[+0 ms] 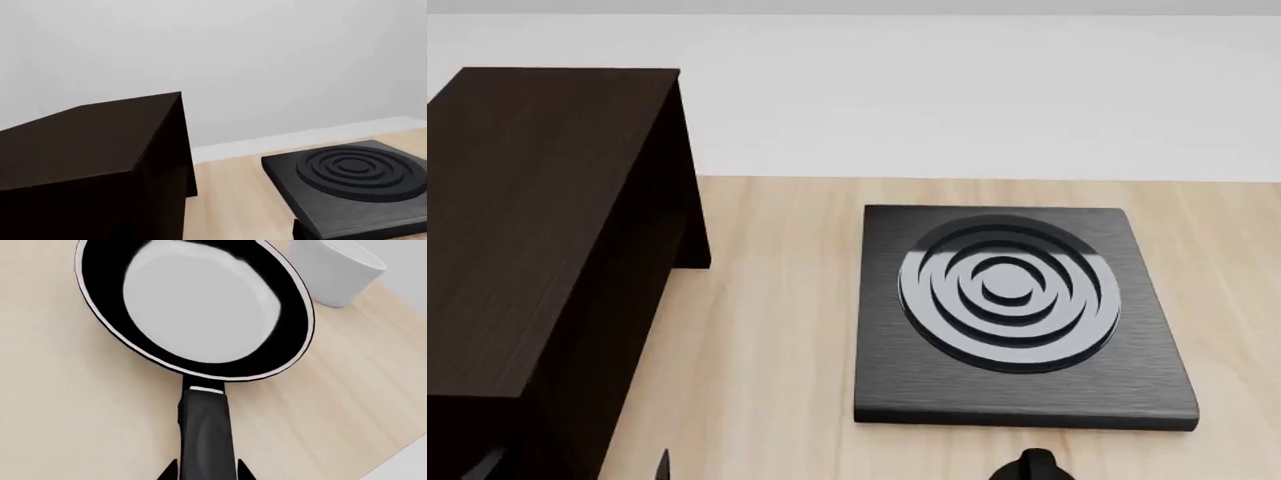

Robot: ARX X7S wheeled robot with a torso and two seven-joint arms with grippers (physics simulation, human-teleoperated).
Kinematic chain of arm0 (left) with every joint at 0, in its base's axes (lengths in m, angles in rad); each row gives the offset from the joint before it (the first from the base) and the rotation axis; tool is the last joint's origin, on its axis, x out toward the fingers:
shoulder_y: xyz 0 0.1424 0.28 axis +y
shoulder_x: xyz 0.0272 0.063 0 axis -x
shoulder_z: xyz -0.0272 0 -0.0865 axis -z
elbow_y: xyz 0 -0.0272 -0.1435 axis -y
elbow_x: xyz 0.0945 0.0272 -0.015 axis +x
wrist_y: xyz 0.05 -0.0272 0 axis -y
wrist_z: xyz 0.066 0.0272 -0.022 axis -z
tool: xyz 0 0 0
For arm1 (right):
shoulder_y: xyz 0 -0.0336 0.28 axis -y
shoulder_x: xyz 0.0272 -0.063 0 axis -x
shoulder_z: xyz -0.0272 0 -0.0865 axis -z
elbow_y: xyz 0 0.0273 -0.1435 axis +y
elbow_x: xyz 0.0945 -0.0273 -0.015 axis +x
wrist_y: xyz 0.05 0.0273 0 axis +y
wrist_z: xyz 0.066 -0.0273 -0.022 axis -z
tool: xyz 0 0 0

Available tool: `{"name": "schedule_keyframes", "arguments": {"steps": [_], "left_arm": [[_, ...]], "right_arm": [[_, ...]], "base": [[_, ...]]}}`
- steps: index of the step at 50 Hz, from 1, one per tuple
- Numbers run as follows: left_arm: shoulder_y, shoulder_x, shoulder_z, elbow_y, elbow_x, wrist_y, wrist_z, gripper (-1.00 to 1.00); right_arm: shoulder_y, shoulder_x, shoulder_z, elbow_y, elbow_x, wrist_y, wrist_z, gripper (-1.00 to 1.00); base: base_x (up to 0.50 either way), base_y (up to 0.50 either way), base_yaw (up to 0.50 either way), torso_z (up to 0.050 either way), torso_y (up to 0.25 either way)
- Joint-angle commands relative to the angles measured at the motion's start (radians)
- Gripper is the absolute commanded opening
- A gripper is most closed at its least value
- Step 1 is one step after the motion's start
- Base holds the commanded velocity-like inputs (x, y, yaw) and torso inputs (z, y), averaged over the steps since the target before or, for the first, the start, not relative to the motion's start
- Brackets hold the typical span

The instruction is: Put the frying pan under the cabinet shelf.

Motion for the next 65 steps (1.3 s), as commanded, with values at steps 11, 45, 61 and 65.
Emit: {"name": "schedule_keyframes", "arguments": {"steps": [11,45,61,65], "left_arm": [[0.015,-0.016,0.004,0.058,0.002,-0.016,-0.015,1.00],[0.088,-0.046,0.027,0.136,0.008,0.014,-0.033,1.00],[0.183,-0.078,0.050,0.200,0.014,0.001,-0.052,1.00],[0.192,-0.083,0.052,0.209,0.015,-0.005,-0.055,1.00]], "right_arm": [[-0.066,0.014,0.047,-0.266,-0.048,0.128,0.039,-1.00],[0.107,0.309,0.184,-0.941,0.039,0.767,0.069,-1.00],[0.171,0.742,0.192,-0.944,0.548,0.850,0.480,-1.00],[0.239,0.815,0.156,-0.934,0.619,0.878,0.522,-1.00]], "base": [[0.00,0.00,0.00,0.000,0.000],[0.00,0.00,0.00,0.000,0.000],[0.00,0.00,0.00,0.000,0.001],[0.00,0.00,0.00,0.000,0.000]]}}
